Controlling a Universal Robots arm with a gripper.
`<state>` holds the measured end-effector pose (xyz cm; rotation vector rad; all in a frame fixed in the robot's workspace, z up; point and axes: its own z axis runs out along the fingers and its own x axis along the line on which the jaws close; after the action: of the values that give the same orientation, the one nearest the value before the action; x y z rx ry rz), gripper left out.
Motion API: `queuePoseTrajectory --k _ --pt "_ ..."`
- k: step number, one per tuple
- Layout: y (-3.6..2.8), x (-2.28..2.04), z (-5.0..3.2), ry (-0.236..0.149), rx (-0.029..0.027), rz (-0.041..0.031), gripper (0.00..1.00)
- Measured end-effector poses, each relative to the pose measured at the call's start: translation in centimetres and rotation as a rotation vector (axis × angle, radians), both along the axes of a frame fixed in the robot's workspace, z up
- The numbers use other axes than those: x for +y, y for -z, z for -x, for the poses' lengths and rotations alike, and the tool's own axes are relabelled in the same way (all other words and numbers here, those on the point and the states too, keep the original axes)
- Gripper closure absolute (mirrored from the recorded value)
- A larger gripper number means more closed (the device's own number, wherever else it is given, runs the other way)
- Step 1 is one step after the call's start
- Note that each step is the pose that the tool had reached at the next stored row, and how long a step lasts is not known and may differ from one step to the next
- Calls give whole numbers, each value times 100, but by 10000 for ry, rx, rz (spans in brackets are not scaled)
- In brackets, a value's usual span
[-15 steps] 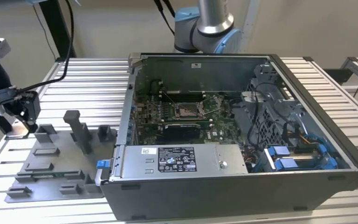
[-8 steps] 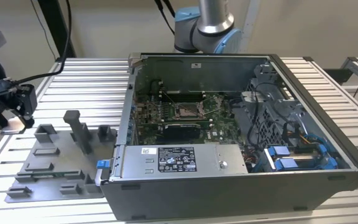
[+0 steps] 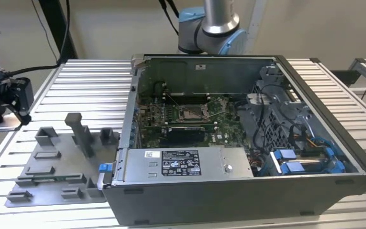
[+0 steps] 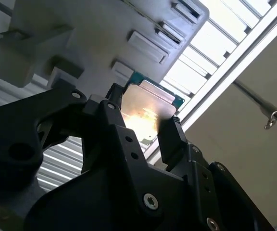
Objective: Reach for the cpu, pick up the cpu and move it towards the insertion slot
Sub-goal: 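Pick up the cpu and move it towards the insertion slot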
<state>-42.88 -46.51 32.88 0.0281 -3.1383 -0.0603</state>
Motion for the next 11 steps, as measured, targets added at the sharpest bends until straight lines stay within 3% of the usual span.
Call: queuePoseTrajectory --k 11 --pt "-302 0 0 1 0 -1 100"
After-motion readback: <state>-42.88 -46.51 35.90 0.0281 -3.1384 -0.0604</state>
